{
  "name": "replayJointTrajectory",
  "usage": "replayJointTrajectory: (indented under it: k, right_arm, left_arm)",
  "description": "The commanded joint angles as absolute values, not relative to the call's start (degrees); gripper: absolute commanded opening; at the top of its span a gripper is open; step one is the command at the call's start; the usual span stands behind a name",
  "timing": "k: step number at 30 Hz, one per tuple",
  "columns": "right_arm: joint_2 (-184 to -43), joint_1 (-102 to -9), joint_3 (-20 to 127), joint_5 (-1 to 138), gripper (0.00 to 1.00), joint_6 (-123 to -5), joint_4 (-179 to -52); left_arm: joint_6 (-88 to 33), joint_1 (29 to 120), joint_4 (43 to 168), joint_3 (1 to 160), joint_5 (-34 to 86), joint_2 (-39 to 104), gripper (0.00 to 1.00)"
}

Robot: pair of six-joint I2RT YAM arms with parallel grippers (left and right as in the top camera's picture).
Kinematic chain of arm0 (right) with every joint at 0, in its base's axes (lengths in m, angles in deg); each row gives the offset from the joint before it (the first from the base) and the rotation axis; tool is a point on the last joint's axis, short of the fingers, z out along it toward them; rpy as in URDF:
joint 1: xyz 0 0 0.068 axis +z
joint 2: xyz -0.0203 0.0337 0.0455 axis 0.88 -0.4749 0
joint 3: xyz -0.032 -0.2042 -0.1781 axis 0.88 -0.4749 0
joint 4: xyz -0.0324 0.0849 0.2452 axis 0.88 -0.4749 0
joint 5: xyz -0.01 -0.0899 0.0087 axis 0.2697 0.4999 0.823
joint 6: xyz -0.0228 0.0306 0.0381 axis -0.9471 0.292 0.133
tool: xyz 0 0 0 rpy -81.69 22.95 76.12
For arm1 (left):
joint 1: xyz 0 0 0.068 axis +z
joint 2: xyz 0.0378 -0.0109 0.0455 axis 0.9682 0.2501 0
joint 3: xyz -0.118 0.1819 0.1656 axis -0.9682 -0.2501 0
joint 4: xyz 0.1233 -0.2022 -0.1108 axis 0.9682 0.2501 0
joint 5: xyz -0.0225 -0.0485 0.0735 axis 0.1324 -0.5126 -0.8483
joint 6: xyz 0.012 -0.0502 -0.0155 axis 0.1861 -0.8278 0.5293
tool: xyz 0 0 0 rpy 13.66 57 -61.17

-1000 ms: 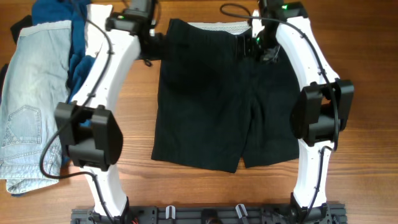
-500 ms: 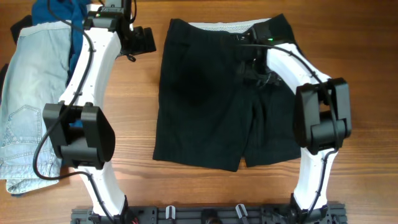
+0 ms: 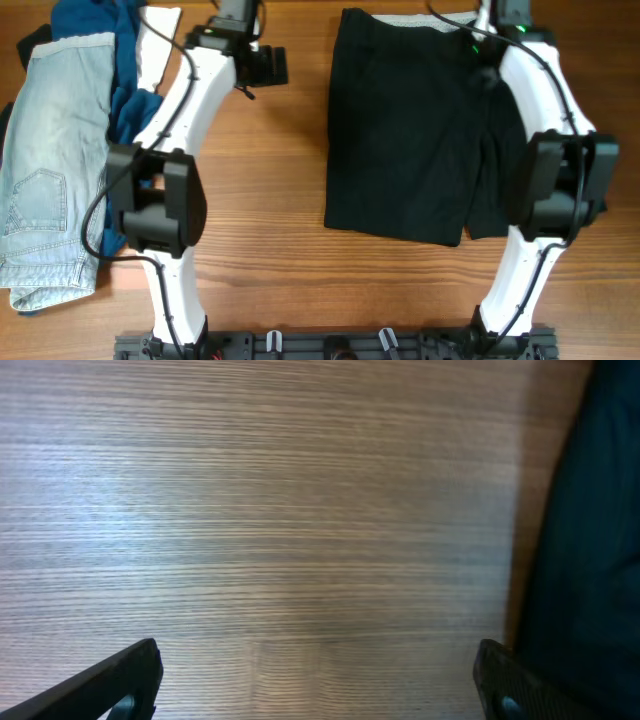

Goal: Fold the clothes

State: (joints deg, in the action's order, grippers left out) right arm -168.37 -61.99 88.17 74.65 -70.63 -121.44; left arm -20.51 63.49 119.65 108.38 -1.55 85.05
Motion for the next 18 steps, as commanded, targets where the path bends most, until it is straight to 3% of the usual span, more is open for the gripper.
replayJointTrajectory:
  k: [1,10,18]
  right_arm:
    - [-166.0,-54.1,90.6,72.6,0.99,-71.4,-116.7]
    - [-178.4,-40.6,90.6,70.4,1.00,-71.7,-115.5]
    - [-182.9,-38.8,90.3,59.0,0.95,-75.2,-128.8]
  left_arm:
    - [-21.6,68.9,119.5,108.6,3.7,85.1,1.00]
    - [-19.2,83.8,120.9,108.6,6.6,85.1,1.00]
    - [-15.4,85.6,121.8,108.6,6.3,85.1,1.00]
